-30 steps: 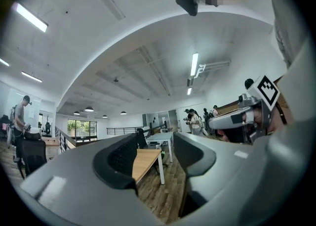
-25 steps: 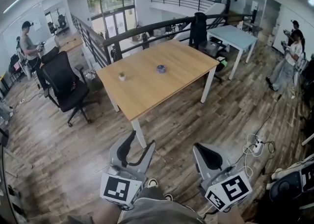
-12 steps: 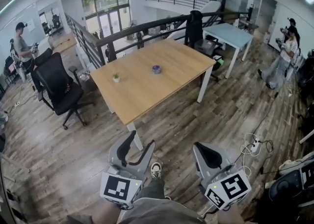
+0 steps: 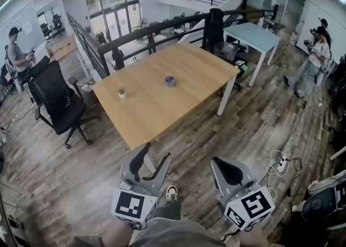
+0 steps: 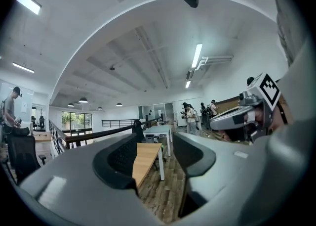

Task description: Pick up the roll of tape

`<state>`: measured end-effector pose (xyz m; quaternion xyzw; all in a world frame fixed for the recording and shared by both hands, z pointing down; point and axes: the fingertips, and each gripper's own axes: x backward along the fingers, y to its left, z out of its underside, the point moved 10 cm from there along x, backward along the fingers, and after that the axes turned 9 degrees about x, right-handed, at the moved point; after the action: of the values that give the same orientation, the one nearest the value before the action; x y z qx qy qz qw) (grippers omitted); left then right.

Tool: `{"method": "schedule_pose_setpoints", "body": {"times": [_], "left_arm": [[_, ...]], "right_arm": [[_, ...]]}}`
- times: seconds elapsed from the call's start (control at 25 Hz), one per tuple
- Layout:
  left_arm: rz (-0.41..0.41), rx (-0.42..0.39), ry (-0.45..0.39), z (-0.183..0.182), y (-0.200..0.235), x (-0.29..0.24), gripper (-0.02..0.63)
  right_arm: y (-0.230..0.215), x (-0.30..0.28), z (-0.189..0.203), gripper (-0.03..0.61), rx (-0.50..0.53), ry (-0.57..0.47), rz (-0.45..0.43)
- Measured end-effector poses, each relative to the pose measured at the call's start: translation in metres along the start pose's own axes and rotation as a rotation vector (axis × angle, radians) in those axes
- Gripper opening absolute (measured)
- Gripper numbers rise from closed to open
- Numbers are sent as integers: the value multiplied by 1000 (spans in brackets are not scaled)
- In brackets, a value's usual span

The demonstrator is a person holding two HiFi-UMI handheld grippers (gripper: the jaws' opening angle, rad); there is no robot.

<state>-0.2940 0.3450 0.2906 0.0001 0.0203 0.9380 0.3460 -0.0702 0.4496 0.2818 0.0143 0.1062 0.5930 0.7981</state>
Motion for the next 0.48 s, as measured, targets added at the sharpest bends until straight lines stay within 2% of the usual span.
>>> {"method": "schedule_pose_setpoints", "body": {"times": [0.48], "left_arm": [[16,-4,13,-16,115,-119,224]], "right_arm": [[-66,-146,-27,11,11,31,9]]}}
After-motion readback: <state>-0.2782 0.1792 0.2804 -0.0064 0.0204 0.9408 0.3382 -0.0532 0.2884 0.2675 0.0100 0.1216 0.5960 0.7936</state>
